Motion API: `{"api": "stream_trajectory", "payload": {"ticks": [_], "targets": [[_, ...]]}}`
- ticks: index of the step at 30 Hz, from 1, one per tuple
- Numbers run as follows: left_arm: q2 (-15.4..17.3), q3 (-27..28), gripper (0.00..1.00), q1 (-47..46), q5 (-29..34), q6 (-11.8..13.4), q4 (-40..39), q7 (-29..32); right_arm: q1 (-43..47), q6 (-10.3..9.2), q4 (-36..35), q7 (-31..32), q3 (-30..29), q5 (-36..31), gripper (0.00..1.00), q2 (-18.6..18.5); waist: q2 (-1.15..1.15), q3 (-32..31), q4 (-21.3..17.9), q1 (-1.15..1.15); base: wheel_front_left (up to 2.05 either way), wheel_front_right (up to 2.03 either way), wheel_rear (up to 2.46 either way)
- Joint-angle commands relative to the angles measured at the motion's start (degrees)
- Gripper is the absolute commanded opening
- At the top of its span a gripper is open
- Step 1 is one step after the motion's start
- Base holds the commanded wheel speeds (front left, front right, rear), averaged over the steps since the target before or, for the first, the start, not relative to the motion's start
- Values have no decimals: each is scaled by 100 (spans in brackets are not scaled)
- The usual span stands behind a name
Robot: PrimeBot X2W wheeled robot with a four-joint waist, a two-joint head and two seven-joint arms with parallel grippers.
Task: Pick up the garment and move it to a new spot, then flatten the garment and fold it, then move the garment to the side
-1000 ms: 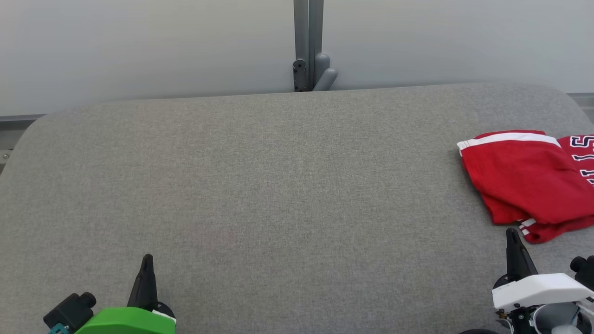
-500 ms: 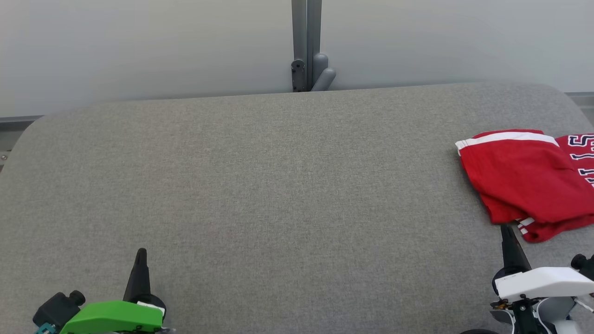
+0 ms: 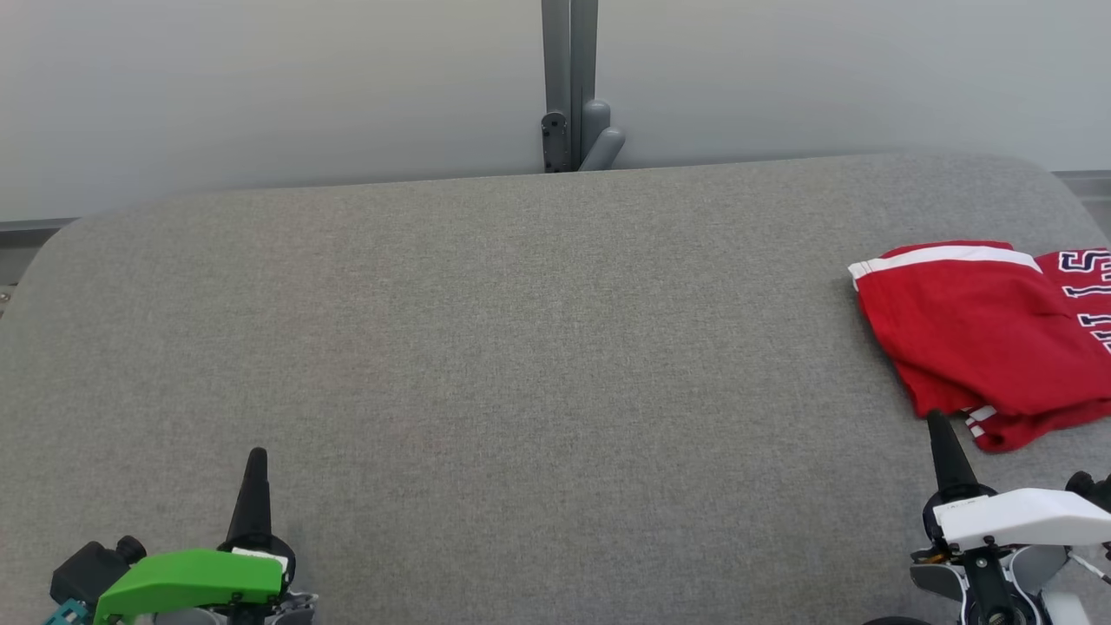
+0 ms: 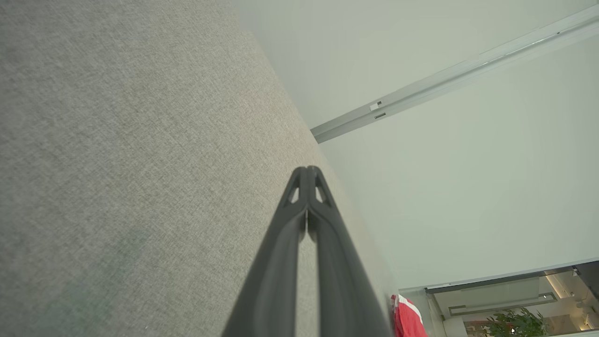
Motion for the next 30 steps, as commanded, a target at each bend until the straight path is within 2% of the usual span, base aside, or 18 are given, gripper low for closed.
{"api": "stream_trajectory", "payload": {"ticks": [1, 30], "targets": [[26, 45, 0, -152, -149, -33, -62, 43, -132, -4, -34, 45, 9, 185, 0, -39, 0, 0, -2, 0, 0, 0, 0], [34, 215, 0, -326, -1505, -62, -135, 398, -285, -2, 8, 439, 99, 1852, 0, -57, 0, -6, -55, 0, 0, 0, 0]]}}
